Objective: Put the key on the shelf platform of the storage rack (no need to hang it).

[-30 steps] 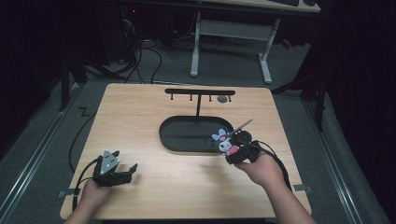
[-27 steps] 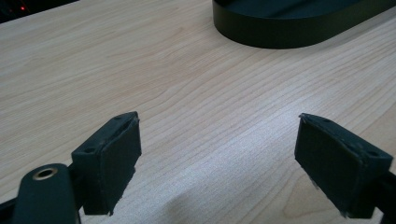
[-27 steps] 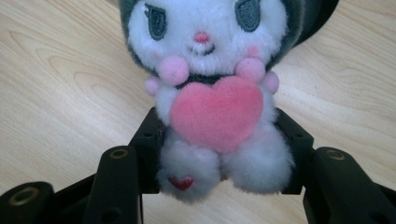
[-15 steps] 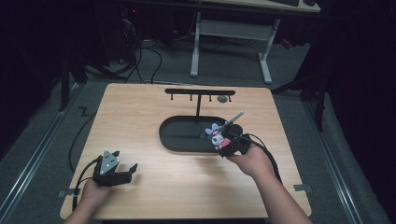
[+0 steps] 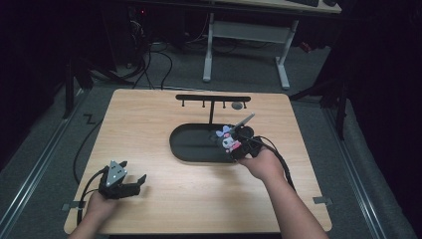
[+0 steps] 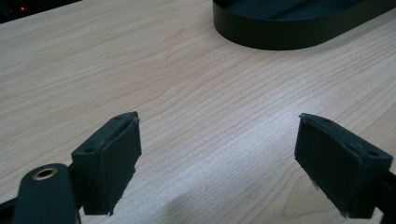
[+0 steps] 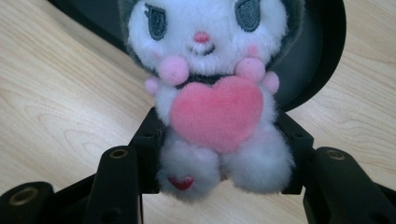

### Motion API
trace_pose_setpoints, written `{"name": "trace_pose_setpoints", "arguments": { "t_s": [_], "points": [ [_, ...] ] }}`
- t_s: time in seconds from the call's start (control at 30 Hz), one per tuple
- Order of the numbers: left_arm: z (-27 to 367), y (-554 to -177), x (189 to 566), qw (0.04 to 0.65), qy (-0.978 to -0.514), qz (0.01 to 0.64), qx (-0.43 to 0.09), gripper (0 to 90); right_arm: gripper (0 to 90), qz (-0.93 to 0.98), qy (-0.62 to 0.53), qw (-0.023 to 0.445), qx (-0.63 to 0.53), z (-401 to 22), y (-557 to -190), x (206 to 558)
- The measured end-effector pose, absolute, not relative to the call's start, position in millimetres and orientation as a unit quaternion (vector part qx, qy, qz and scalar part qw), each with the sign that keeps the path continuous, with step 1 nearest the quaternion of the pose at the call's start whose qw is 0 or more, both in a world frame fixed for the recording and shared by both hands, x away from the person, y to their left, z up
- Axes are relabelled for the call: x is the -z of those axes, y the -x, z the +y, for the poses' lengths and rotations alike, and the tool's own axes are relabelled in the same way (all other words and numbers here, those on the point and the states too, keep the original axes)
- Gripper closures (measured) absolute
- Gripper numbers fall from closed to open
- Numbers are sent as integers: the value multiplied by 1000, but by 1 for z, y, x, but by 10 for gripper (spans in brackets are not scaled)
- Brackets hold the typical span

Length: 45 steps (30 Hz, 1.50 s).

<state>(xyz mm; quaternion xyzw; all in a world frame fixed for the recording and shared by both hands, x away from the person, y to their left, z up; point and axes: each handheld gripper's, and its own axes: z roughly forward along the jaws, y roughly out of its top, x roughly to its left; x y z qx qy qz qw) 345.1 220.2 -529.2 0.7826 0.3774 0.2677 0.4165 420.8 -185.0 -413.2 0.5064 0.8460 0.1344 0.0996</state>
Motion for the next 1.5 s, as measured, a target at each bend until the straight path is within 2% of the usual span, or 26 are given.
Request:
{"name": "trace_pose_setpoints", "arguments": {
  "t_s": [1.5],
  "points": [
    [223,-345,529,423,-779,380,-264,154,486,830,-536,94,-127,-167,-485,452]
  ]
}}
